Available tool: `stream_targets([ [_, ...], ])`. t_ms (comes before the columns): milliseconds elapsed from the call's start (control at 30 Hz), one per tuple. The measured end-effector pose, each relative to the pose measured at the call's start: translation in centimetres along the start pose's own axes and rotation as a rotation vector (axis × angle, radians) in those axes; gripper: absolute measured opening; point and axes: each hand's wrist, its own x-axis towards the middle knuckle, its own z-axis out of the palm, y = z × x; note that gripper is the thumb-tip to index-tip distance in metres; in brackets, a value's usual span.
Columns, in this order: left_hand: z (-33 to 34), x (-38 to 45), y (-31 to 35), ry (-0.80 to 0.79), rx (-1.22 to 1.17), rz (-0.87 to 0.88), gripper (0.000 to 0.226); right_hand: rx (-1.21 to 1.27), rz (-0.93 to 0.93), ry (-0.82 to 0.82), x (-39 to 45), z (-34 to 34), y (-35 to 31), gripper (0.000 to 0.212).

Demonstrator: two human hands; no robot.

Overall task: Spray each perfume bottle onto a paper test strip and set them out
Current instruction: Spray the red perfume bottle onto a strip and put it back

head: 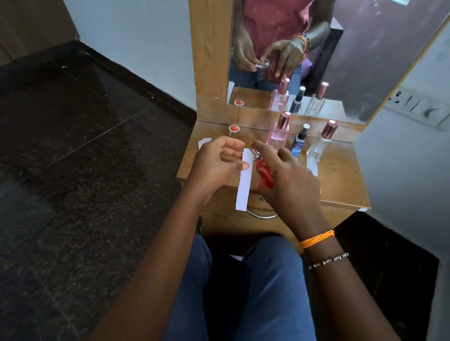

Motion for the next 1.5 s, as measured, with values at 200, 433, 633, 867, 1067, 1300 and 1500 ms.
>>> stream_targets([
  [200,-0.3,0.1,0.1,0.006,-0.001,-0.007,0.039,0.055,0.012,0.011,0.1,0.5,-0.2,0.058],
  [433,-0.4,0.0,0.1,-0.037,-0.024,-0.028,0.040,0.107,0.021,0.006,0.2,0.8,-0.3,0.060],
  [633,0.5,0.8,-0.8,0.002,-0.018,-0.058,0.030,0.276,0.192,0.071,-0.9,0.5,0.7,0.068],
  [867,3.8,4.2,-1.3,0.140,0.172,-0.033,0.022,0.408,0.286,0.062,-3.2,1.0,1.7,0.069],
  [1067,5.4,5.0,-1.8,0.227,0.496,0.051,0.016,0.518,0.288,0.037,-4.0,1.9,1.6,0.072],
  [1300,4.1,2.5,-3.7,-0.013,0.719,0.082,0.043,0.551,0.307,0.058,-3.9,2.3,1.4,0.073],
  [1500,4.3,3.0,-3.9,0.064,0.766,0.118,0.043,0.562,0.309,0.033,-4.0,2.5,1.1,0.073],
])
